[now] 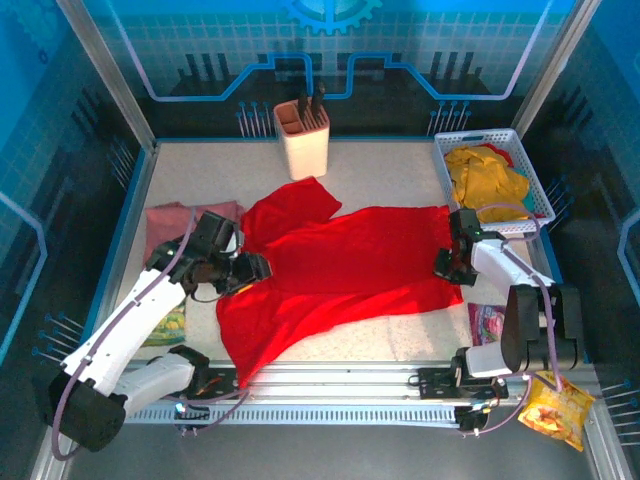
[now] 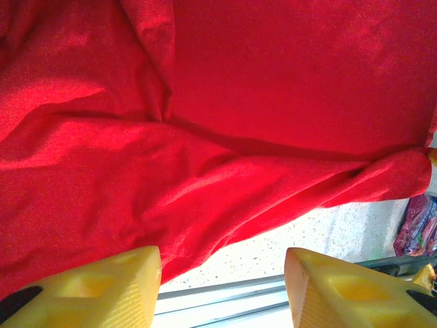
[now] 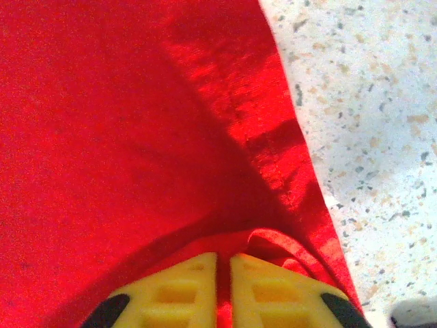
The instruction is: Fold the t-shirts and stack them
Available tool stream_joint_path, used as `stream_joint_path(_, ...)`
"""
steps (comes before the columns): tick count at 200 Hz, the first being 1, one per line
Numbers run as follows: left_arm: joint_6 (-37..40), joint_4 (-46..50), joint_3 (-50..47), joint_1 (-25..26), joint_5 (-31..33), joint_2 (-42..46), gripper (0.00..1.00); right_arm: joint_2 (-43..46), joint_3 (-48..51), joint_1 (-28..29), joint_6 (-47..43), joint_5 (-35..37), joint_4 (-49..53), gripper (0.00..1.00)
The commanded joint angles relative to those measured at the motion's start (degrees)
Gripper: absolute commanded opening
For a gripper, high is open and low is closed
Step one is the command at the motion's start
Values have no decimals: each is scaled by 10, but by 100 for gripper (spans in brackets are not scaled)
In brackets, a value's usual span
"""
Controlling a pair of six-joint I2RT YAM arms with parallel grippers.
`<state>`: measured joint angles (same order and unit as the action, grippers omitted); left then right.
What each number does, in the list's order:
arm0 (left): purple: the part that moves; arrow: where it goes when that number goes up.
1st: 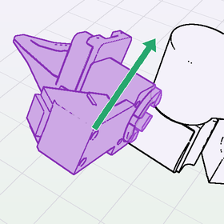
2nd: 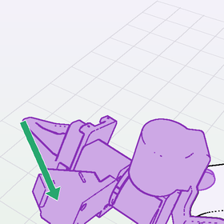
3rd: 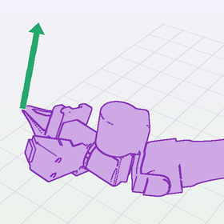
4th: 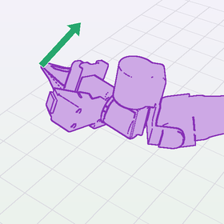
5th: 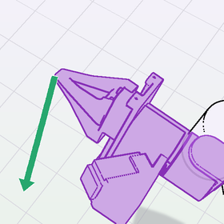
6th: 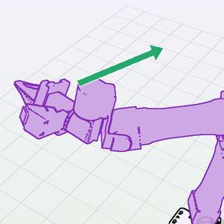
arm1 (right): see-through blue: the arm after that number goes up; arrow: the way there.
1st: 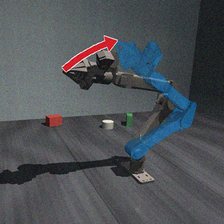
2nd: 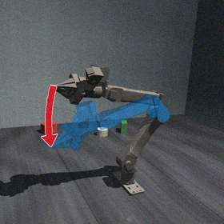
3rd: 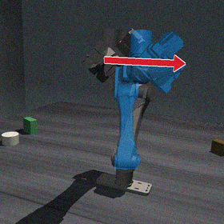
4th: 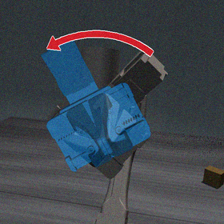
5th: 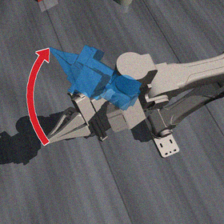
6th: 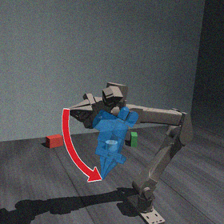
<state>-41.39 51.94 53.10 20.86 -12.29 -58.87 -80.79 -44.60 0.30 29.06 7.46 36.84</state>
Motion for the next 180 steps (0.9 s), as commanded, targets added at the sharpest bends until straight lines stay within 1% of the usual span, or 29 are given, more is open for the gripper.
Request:
stream_joint_path(1,23,-7,-2,-8,-16,4,51,20,-5,-6,2,0,31,0)
stream_joint_path(22,27,-15,-2,-11,-20,-1,51,61,-4,-5,9,22,63,0)
stream_joint_path(47,32,-31,-4,-16,-26,-11,50,144,-8,0,23,45,112,0)
stream_joint_path(61,38,-39,0,-19,-30,-20,51,187,-6,7,48,31,127,0)
stream_joint_path(84,43,-50,13,-20,-37,-38,50,232,-6,18,91,10,171,0)
stream_joint_path(93,44,-52,19,-20,-42,-43,50,243,-8,24,92,12,191,0)
stream_joint_path(111,47,-58,19,-20,-42,-44,50,260,-12,40,114,49,241,0)
stream_joint_path(122,48,-62,15,-20,-40,-43,50,270,-12,65,141,46,251,0)
stream_joint_path(136,50,-64,10,-21,-40,-45,50,278,-7,73,170,20,260,0)
stream_joint_path(143,50,-64,8,-21,-41,-46,50,283,-8,77,180,21,271,0)
stream_joint_path(166,47,-74,-5,-21,-45,-41,50,287,-12,91,196,80,334,0)
stream_joint_path(180,47,-81,-13,-21,-47,-40,50,283,-10,93,214,93,371,0)
